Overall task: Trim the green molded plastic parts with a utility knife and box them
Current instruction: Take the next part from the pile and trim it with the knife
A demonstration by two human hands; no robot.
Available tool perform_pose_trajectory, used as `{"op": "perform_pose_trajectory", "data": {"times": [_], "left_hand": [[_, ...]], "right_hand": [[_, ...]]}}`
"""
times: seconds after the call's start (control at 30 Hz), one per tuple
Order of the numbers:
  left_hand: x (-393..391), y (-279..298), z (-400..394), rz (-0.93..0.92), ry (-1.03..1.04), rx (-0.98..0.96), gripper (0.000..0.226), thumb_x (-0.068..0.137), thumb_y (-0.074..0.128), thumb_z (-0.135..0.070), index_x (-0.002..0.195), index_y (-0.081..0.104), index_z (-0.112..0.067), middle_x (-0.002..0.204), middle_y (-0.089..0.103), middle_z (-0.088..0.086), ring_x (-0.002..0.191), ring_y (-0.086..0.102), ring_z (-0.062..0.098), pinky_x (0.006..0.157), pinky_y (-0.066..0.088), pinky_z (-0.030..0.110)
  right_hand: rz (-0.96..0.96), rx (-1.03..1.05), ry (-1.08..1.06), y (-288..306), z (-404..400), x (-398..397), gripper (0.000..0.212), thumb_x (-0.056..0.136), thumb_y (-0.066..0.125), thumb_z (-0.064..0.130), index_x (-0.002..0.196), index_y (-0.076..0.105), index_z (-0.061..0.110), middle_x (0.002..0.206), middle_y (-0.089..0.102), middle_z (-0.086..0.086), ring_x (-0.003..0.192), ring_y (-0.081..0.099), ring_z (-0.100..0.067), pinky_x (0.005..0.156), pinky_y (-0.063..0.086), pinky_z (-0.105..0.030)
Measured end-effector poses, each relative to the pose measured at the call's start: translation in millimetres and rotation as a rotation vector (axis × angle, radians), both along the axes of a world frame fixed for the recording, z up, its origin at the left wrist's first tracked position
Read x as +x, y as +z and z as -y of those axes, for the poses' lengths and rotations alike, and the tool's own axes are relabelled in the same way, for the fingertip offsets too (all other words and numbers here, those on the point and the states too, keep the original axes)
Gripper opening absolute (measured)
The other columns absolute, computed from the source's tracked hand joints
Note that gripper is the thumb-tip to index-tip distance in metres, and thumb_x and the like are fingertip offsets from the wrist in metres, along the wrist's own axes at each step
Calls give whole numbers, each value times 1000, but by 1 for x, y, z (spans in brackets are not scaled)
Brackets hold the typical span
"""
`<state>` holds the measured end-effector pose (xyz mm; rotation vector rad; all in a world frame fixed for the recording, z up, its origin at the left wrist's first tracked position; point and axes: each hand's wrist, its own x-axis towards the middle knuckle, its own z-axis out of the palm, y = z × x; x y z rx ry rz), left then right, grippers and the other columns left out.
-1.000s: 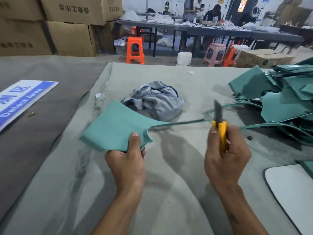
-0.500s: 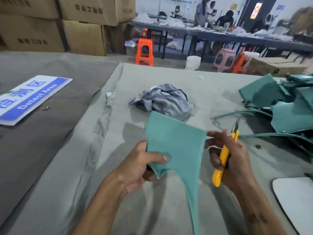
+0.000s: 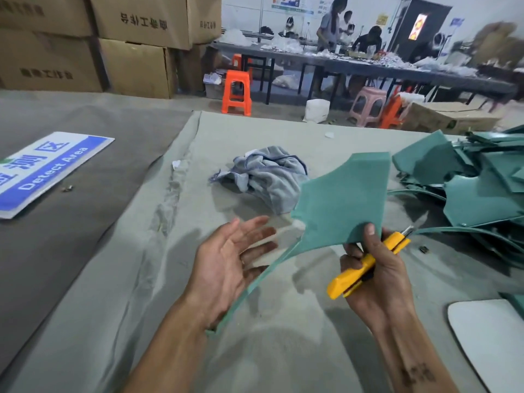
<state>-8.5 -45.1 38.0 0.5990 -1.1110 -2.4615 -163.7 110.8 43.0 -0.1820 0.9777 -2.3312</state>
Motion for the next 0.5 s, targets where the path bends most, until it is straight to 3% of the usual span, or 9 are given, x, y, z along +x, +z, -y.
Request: {"op": "perform_pose_trajectory", "data": {"times": [0.1,0.17,0.27,0.33,0.37,0.43,0.47,0.5], "left_hand": [[-3,-5,3,19,87,52,51,91,52,-41,127,67,-8,131,68,16,123,63,36,111,40,55],[2,-3,7,-59,68,-41,52,87,60,-38,132,65,-12,135,67,10,128,61,32,112,40,58],[9,-5,7,-32,-120,-226,58,79,72,-40,134,65,-22,140,64,0,129,61,23,99,53,57],[8,-8,1,7,-255,-181,69,72,78,-37,137,62,-20,140,64,6,123,65,33,92,57,54],[7,-9,-4,4,-316,-173,70,74,77,-37,139,61,-17,138,64,10,119,66,38,89,59,52],[8,-6,-10,-3,-407,-228,57,82,73,-38,132,65,-12,129,68,17,110,69,42,80,61,44],[8,-4,-12,-1,-458,-250,50,85,71,-37,125,68,-7,122,70,22,104,70,42,75,61,40],[10,-3,-13,12,-508,-261,49,87,71,-36,122,68,-2,116,70,28,97,72,41,70,60,37]], "right_hand": [[100,-79,59,-2,1,1,28,85,67,12,64,69,31,79,65,12,58,53,-10,45,41,-17],[123,-82,90,-5,0,-1,29,81,64,3,67,66,28,84,65,4,63,57,-15,46,42,-19],[51,-56,155,-9,0,-1,25,73,64,0,71,64,25,101,70,-5,73,66,-20,51,46,-23],[-42,-85,234,-12,0,-2,11,81,66,12,78,60,22,108,74,-6,85,70,-23,67,55,-29],[-38,-128,266,-12,-1,-2,14,94,56,19,80,57,20,106,74,-6,88,70,-25,73,58,-34],[-12,-173,281,-16,-2,-5,45,109,26,27,78,57,17,96,70,-9,84,68,-27,76,59,-39],[-41,-146,285,-15,-2,-5,45,108,28,26,75,58,17,91,67,-11,80,65,-27,75,56,-39],[-89,-80,281,-13,0,-4,32,100,43,25,73,59,17,87,65,-12,75,60,-27,70,51,-36]]}}
